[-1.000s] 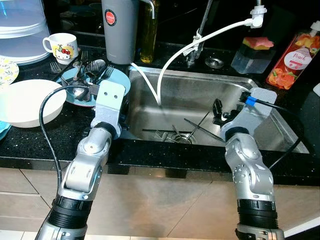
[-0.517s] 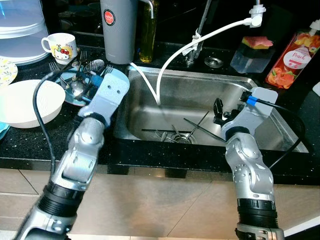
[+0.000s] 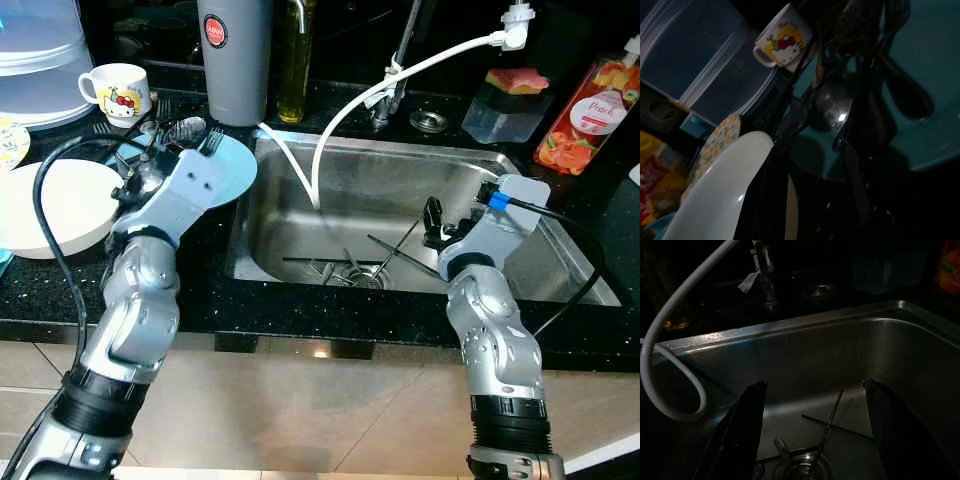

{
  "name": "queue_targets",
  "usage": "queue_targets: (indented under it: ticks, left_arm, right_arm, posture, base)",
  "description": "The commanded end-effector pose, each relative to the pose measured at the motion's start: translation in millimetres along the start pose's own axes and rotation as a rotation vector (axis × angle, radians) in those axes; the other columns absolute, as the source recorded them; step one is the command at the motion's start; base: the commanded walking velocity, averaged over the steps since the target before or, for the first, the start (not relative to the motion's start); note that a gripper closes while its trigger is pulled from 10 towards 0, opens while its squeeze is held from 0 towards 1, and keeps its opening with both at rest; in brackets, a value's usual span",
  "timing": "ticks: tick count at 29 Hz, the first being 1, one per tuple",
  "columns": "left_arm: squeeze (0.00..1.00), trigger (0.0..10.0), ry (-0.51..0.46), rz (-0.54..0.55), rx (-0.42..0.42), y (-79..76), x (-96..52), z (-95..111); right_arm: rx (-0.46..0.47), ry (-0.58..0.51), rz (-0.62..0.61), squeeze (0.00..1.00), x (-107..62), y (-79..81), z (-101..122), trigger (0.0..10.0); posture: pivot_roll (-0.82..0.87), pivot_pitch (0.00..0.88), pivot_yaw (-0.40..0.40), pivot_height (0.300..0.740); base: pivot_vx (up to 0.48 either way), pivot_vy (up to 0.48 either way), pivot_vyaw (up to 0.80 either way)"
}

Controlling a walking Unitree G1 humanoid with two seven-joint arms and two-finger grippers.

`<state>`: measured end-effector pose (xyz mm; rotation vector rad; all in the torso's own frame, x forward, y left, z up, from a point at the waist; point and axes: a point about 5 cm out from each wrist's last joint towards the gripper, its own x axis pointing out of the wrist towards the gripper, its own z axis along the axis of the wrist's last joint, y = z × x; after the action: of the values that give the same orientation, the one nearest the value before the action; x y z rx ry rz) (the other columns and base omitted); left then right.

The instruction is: Kitchen organization

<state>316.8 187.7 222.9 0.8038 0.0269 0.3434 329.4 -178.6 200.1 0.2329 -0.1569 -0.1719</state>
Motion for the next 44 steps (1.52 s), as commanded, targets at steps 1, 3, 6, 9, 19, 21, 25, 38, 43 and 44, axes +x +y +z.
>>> queue_targets:
  ticks: [1, 3, 6, 9, 19, 21, 25, 38, 43, 44]
  left_arm:
    - [0.00, 10.0, 0.024, 0.020, 0.002, 1.1, -2.2, -3.7]
    - [0.00, 10.0, 0.047, 0.033, -0.008, 1.9, -2.0, -6.5]
    - [0.00, 10.0, 0.084, 0.054, -0.021, 3.2, -2.4, -11.6]
    - [0.00, 10.0, 0.086, 0.093, -0.008, 7.9, -2.4, -14.0]
    - [0.00, 10.0, -0.026, 0.111, 0.015, 10.8, -3.6, 5.0]
    - [0.00, 10.0, -0.048, 0.117, 0.029, 11.4, -3.1, 7.6]
    - [0.00, 10.0, -0.083, 0.135, 0.026, 15.7, -1.2, 11.8]
    - [0.00, 10.0, 0.173, 0.140, -0.189, 18.7, -4.9, -13.5]
    - [0.00, 10.0, 0.287, 0.101, -0.290, 14.7, -4.1, -23.7]
    - [0.00, 10.0, 0.311, 0.091, -0.320, 13.3, -4.2, -24.6]
  right_arm:
    - [0.005, 0.000, -0.015, 0.00, 1.1, -2.5, -1.2, 10.0]
    - [0.007, 0.000, -0.015, 0.00, 0.9, -1.9, -1.3, 10.0]
    - [0.009, -0.001, -0.016, 0.00, 0.4, -1.4, -1.3, 10.0]
    - [0.010, 0.001, -0.017, 0.00, -0.5, -2.1, -2.1, 10.0]
    - [0.015, 0.000, -0.011, 0.00, 0.8, 0.4, -1.8, 10.0]
    - [0.015, 0.001, -0.010, 0.00, 0.7, 0.5, -2.4, 10.0]
    - [0.012, 0.000, -0.010, 0.00, 0.8, -0.5, -2.0, 10.0]
    - [0.013, -0.004, -0.004, 0.00, 1.0, 1.2, -2.1, 10.0]
    - [0.012, -0.008, -0.006, 0.00, 2.2, 0.2, -0.8, 10.0]
    - [0.012, -0.009, -0.006, 0.00, 2.3, 0.0, -0.4, 10.0]
  posture:
    - [0.24, 0.057, -0.059, 0.740]
    - [0.23, 0.057, -0.055, 0.740]
    - [0.24, 0.060, -0.056, 0.740]
    - [0.24, 0.063, -0.057, 0.740]
    - [0.24, 0.063, -0.061, 0.740]
    - [0.24, 0.059, -0.061, 0.740]
    - [0.24, 0.055, -0.059, 0.740]
    - [0.25, 0.043, -0.055, 0.740]
    - [0.24, 0.041, -0.054, 0.740]
    - [0.24, 0.042, -0.055, 0.740]
  base:
    - [0.000, 0.000, 0.00]
    - [0.000, 0.000, 0.00]
    - [0.000, 0.000, 0.00]
    - [0.000, 0.000, 0.00]
    - [0.000, 0.000, 0.00]
    - [0.000, 0.000, 0.00]
    - [0.000, 0.000, 0.00]
    - [0.000, 0.000, 0.00]
    - [0.000, 0.000, 0.00]
    - [0.000, 0.000, 0.00]
